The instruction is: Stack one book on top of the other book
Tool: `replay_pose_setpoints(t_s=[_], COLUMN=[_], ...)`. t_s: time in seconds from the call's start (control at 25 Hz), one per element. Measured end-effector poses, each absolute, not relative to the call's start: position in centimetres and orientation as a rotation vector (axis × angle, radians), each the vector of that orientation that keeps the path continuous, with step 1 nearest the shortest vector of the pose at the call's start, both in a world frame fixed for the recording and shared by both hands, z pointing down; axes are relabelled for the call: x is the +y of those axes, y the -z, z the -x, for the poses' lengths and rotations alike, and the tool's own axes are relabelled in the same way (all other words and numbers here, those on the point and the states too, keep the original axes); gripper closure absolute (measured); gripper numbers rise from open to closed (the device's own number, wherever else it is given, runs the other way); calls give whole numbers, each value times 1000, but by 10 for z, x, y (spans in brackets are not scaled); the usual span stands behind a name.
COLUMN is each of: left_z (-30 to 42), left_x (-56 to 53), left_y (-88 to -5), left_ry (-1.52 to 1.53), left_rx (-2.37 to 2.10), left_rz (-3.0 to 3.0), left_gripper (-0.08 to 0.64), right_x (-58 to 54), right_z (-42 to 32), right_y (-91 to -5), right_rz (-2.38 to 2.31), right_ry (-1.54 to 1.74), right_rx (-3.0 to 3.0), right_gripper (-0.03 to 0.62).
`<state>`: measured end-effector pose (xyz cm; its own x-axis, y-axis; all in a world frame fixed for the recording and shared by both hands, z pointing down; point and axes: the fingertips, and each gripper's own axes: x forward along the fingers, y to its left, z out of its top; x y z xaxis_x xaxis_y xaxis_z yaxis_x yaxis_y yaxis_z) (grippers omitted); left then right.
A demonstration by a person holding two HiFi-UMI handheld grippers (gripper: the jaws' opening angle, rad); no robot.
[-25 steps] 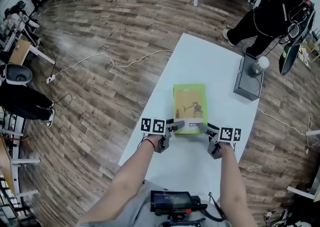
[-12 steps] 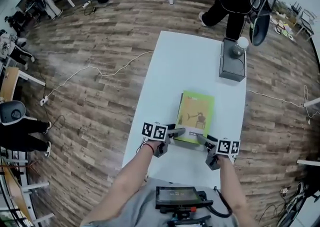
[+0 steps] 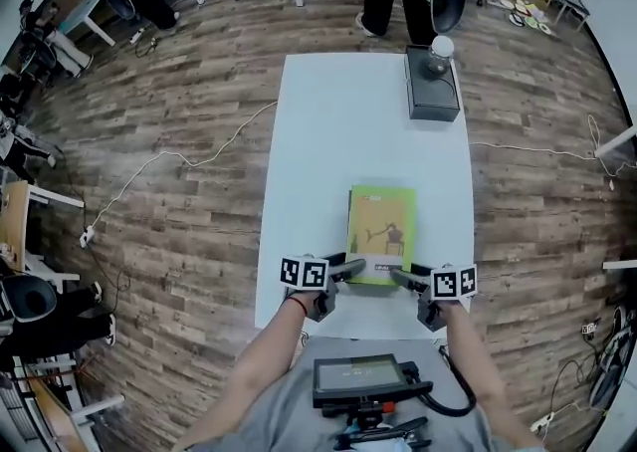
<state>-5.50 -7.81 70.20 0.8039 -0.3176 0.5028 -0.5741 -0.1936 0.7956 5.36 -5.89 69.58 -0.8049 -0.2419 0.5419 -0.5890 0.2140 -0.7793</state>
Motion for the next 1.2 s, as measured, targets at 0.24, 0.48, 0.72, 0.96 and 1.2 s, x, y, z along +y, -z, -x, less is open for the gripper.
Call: replay_pose_setpoints(t_s=[0.24, 0.48, 0.72, 0.96, 1.2], left_z=[55, 55, 57, 66, 90], left_x=[-60, -60, -59, -61, -63], left_y=[-701, -703, -703, -696, -692], left_ry=[-267, -273, -259, -209, -214], left_rx=[-680, -666, -635, -605, -648], left_rz=[-1797, -1801, -1810, -1823, -1843], left_gripper=[267, 267, 265, 265, 265], right_x=[-40, -40, -39, -45, -50], right_z=[-53, -52, -51, -66, -91], right_y=[-694, -696, -694, -689, -686], right_rz=[-749, -761, -739, -784, -858], right_ry=[-1615, -1620, -1660, -1777, -1665], right_rx=[-2177, -2179, -2225, -2268, -2273], right_gripper=[325, 325, 325, 325, 325])
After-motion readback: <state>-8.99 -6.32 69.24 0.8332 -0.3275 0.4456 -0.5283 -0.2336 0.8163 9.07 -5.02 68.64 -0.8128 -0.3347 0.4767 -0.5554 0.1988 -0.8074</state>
